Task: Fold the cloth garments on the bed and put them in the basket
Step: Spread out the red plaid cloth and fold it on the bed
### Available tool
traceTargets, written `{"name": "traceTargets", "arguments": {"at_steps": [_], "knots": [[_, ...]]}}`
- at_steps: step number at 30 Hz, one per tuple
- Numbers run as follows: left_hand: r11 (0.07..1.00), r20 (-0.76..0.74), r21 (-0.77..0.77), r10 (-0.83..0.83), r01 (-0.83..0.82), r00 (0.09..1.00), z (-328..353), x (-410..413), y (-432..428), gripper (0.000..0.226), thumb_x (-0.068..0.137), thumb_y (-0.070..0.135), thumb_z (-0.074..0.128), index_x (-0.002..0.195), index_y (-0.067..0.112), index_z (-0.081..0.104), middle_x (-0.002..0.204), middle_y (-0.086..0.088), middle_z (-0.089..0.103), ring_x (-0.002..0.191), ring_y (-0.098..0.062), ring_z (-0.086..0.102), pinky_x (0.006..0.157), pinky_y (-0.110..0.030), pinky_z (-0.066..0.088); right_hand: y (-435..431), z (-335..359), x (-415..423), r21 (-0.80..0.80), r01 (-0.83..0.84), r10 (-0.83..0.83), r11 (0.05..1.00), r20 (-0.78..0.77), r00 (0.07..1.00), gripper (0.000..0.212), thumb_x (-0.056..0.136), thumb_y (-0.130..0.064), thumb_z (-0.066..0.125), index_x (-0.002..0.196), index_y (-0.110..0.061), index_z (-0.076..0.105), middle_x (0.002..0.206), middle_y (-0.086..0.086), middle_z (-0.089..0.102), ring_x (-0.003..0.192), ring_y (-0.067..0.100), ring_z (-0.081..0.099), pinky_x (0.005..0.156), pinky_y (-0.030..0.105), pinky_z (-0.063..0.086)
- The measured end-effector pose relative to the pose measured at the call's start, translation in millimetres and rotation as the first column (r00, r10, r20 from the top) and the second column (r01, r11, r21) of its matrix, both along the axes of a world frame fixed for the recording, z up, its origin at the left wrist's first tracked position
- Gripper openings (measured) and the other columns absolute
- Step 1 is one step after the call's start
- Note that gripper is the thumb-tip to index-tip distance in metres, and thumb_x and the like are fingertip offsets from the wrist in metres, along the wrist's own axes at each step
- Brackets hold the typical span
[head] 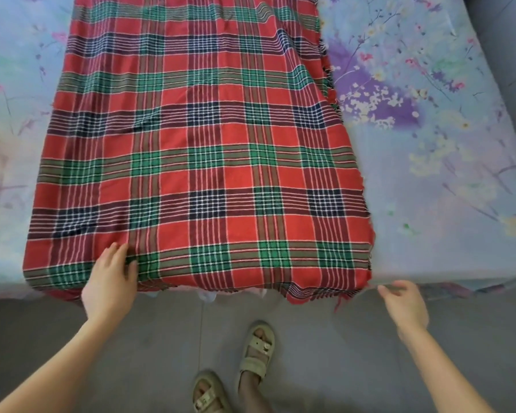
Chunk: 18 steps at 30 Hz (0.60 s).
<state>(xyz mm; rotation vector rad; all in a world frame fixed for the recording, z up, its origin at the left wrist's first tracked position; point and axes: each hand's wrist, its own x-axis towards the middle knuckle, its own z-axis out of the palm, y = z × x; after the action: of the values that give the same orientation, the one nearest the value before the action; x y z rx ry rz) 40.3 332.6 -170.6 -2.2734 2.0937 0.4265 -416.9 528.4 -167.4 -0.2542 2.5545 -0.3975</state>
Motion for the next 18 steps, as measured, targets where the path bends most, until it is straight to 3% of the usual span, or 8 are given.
{"name": "traceTargets", "arguments": {"at_steps": [3, 6, 8, 10, 12, 14, 16, 18], "knots": [[0.909, -0.099, -0.093, 0.396, -0.405, 0.913, -2, 27, 8, 0.036, 0.091, 0.016, 0.052, 0.122, -0.002, 0.049, 0.122, -0.029, 0.051, 0.111, -0.046, 0.048, 0.087, -0.054, 0.043, -17, -8, 22, -0.244, 0.287, -0.162, 0.926, 0.431, 0.888, 0.044, 0.084, -0.001, 0.057, 0.127, -0.006, 0.05, 0.126, 0.008, 0.054, 0.121, 0.025, 0.046, 0.1, 0.039, 0.03], [0.719, -0.102, 0.056, 0.694, -0.692, 0.713, -6, 67, 7, 0.057, 0.079, 0.008, 0.063, 0.13, -0.003, 0.039, 0.129, -0.033, 0.045, 0.121, -0.048, 0.042, 0.102, -0.052, 0.034, -27, -19, 40, -0.219, 0.48, -0.238, 0.849, 0.653, 0.719, 0.039, 0.082, -0.001, 0.056, 0.117, -0.016, 0.052, 0.107, -0.002, 0.058, 0.106, 0.019, 0.047, 0.095, 0.037, 0.027], [0.683, -0.131, 0.153, 0.731, -0.714, 0.67, -9, 87, 6, 0.071, 0.075, 0.01, 0.069, 0.137, 0.005, 0.036, 0.135, -0.027, 0.046, 0.125, -0.044, 0.043, 0.106, -0.049, 0.034, -27, -33, 44, -0.25, 0.503, -0.252, 0.827, 0.635, 0.73, 0.046, 0.076, -0.007, 0.065, 0.121, -0.016, 0.056, 0.112, -0.003, 0.062, 0.11, 0.02, 0.052, 0.094, 0.036, 0.032], [0.695, -0.244, 0.212, 0.718, -0.687, 0.652, -15, 99, 5, 0.074, 0.074, 0.012, 0.072, 0.14, 0.012, 0.037, 0.137, -0.019, 0.048, 0.124, -0.039, 0.046, 0.105, -0.046, 0.036, -22, -48, 48, -0.283, 0.504, -0.26, 0.816, 0.6, 0.757, 0.06, 0.071, -0.012, 0.072, 0.128, -0.017, 0.055, 0.124, -0.004, 0.059, 0.123, 0.021, 0.048, 0.103, 0.04, 0.033], [0.663, -0.38, 0.255, 0.738, -0.704, 0.558, -22, 108, 0, 0.065, 0.073, 0.009, 0.072, 0.133, 0.009, 0.047, 0.131, -0.016, 0.054, 0.116, -0.033, 0.052, 0.098, -0.041, 0.04, -15, -54, 52, -0.303, 0.488, -0.256, 0.818, 0.569, 0.782, 0.058, 0.077, -0.013, 0.071, 0.132, -0.013, 0.052, 0.125, -0.005, 0.053, 0.127, 0.017, 0.041, 0.108, 0.041, 0.024], [0.629, -0.465, 0.303, 0.753, -0.716, 0.465, -26, 115, -6, 0.046, 0.074, 0.007, 0.072, 0.118, 0.004, 0.058, 0.122, -0.018, 0.06, 0.102, -0.026, 0.055, 0.087, -0.036, 0.042, -8, -53, 50, -0.326, 0.478, -0.223, 0.815, 0.585, 0.78, 0.055, 0.078, -0.013, 0.07, 0.13, -0.011, 0.053, 0.119, -0.004, 0.055, 0.118, 0.013, 0.045, 0.106, 0.038, 0.026], [0.629, -0.518, 0.304, 0.739, -0.715, 0.43, -27, 122, -8, 0.047, 0.074, 0.005, 0.073, 0.118, 0.003, 0.056, 0.123, -0.018, 0.059, 0.103, -0.024, 0.055, 0.086, -0.034, 0.042, -5, -44, 51, -0.346, 0.463, -0.174, 0.816, 0.617, 0.767, 0.054, 0.074, -0.011, 0.07, 0.126, -0.011, 0.056, 0.107, -0.003, 0.068, 0.102, 0.016, 0.062, 0.094, 0.032, 0.045], [0.634, -0.602, 0.305, 0.706, -0.711, 0.372, -26, 125, -8, 0.068, 0.073, -0.003, 0.071, 0.134, 0.002, 0.041, 0.134, -0.014, 0.051, 0.116, -0.025, 0.052, 0.09, -0.033, 0.045, 0, -34, 51, -0.35, 0.468, -0.141, 0.811, 0.659, 0.738, 0.043, 0.079, -0.006, 0.064, 0.122, -0.009, 0.057, 0.085, -0.002, 0.074, 0.077, 0.016, 0.071, 0.068, 0.034, 0.059]]}}
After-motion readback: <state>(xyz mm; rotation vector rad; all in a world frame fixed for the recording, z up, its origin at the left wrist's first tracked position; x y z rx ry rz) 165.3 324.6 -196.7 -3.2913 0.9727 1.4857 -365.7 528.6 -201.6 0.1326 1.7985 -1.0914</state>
